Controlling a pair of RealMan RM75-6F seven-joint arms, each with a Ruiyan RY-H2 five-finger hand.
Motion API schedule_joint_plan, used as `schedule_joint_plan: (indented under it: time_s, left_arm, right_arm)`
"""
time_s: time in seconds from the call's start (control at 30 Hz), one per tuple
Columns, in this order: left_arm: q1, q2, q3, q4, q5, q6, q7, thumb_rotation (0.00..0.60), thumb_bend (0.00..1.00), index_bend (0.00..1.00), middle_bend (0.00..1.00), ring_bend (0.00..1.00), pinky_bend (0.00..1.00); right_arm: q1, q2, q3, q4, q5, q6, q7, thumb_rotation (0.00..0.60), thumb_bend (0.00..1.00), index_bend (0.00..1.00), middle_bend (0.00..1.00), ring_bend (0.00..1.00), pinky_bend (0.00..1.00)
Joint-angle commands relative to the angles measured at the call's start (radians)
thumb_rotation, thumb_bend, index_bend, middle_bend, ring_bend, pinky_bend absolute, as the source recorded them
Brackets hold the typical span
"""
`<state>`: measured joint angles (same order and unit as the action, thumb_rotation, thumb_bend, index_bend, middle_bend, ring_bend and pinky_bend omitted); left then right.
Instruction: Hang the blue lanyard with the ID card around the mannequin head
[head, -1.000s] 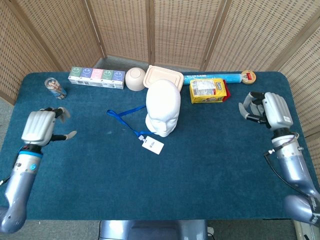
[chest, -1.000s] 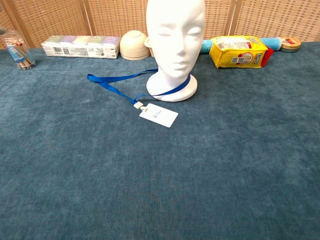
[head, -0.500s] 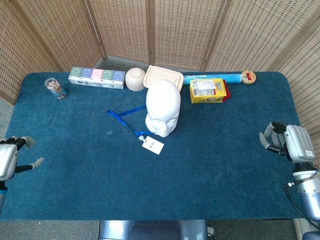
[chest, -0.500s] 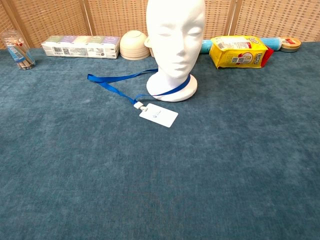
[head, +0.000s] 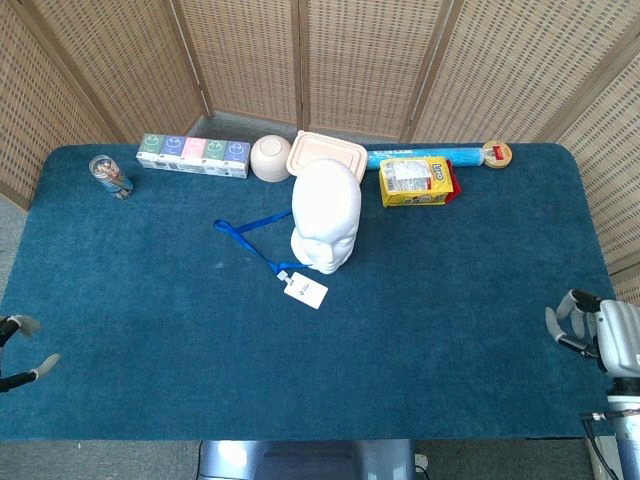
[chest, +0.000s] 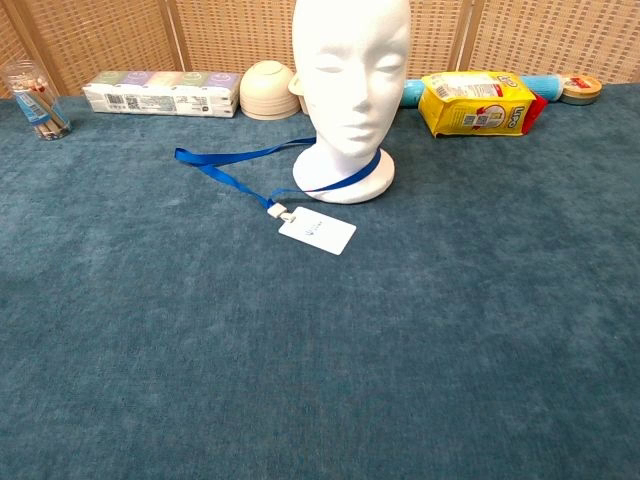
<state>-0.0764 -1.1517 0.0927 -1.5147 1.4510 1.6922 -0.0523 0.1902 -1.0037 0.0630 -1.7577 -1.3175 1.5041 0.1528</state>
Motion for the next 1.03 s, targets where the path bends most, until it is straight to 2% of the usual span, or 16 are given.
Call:
schedule_joint_plan:
  time_s: [0.03, 0.23, 0.47, 1.03]
  left_arm:
    - [0.021, -0.009, 0.0, 0.01, 0.014, 0.016, -0.006, 0.484, 0.13, 0.43, 0.51, 0.39, 0.36]
    - [0.061, -0.025, 0.006, 0.011, 0.041, 0.043, -0.012, 0.484, 0.13, 0.43, 0.51, 0.39, 0.36]
    - [0.102, -0.021, 0.019, -0.016, 0.093, 0.07, 0.042, 0.483, 0.13, 0.43, 0.51, 0.39, 0.36]
    - [0.125, 0.011, -0.023, -0.068, 0.107, 0.048, 0.049, 0.483, 0.13, 0.43, 0.51, 0.39, 0.36]
  right_arm:
    - [-0.032, -0.012, -0.012, -0.003, -0.014, 0.028, -0.011, 0.345, 0.44, 0.63, 0.81, 0.86, 0.89]
    - [-0.083, -0.015, -0.031, -0.012, -0.037, 0.066, -0.014, 0.346, 0.44, 0.63, 0.81, 0.86, 0.89]
    - [-0.142, -0.019, -0.058, -0.024, -0.082, 0.102, -0.021, 0.345, 0.45, 0.63, 0.81, 0.86, 0.89]
    - [-0.18, -0.022, -0.029, -0.027, -0.11, 0.112, -0.013, 0.342, 0.44, 0.64, 0.81, 0.86, 0.89]
